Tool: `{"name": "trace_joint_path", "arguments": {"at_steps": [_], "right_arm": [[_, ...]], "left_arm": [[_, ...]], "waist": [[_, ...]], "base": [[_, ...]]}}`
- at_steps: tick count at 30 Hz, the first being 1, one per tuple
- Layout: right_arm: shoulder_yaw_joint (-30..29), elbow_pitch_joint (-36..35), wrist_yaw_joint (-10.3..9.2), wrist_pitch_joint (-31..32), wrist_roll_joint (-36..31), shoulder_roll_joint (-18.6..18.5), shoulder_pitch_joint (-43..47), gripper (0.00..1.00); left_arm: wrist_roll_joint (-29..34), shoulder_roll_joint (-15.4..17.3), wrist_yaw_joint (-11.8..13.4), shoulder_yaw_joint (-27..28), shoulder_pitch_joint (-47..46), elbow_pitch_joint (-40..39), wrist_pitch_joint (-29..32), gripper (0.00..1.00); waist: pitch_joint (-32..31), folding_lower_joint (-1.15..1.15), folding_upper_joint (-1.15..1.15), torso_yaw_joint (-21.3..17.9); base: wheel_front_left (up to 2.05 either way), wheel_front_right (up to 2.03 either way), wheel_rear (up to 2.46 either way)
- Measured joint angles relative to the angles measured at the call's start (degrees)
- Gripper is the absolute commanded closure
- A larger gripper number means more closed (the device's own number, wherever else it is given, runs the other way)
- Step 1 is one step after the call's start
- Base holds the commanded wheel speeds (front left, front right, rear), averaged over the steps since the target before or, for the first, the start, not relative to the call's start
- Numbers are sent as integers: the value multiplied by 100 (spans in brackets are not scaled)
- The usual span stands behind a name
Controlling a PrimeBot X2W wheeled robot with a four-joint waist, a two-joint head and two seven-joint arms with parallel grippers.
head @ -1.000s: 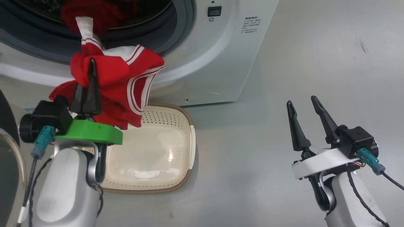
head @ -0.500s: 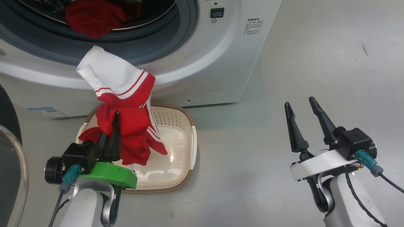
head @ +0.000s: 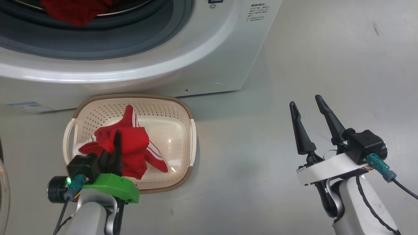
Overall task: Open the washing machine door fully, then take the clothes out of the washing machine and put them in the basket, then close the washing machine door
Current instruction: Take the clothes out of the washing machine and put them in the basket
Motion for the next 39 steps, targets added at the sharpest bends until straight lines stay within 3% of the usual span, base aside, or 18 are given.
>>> {"name": "trace_joint_path", "arguments": {"at_steps": [9, 25, 26, 27, 28, 29, 39], "right_arm": [[168, -156, 5, 0, 88, -1, -236, 0], [267, -238, 5, 0, 287, 0, -677, 0], [264, -238, 5, 0, 287, -1, -697, 0], [261, -234, 4, 0, 294, -1, -726, 0], [264, -232, 4, 0, 294, -1, -745, 0], [265, -232, 4, 0, 294, -1, -760, 0], [282, -144, -1, 0, 336, -1, -814, 0]], "left_arm": [[-1, 1, 67, 46, -625, 603, 2, 100], [23, 104, 46, 37, -1681, 2036, 597, 100], [23, 103, 42, 35, -1740, 2114, 620, 94], [23, 93, 41, 30, -1858, 2268, 657, 71], [14, 87, 43, 52, -1896, 2330, 661, 30], [-14, 78, 51, 97, -1935, 2405, 665, 0], [-18, 69, 58, 80, -2249, 2887, 586, 0]], "waist": [[514, 0, 0, -204], [1354, 0, 0, -670], [1389, 0, 0, -687], [1447, 0, 0, -714], [1465, 0, 0, -726], [1478, 0, 0, -735], [1460, 0, 0, -722]], "base": [[0, 0, 0], [0, 0, 0], [0, 0, 0], [0, 0, 0], [0, 0, 0], [0, 0, 0], [0, 0, 0]]}}
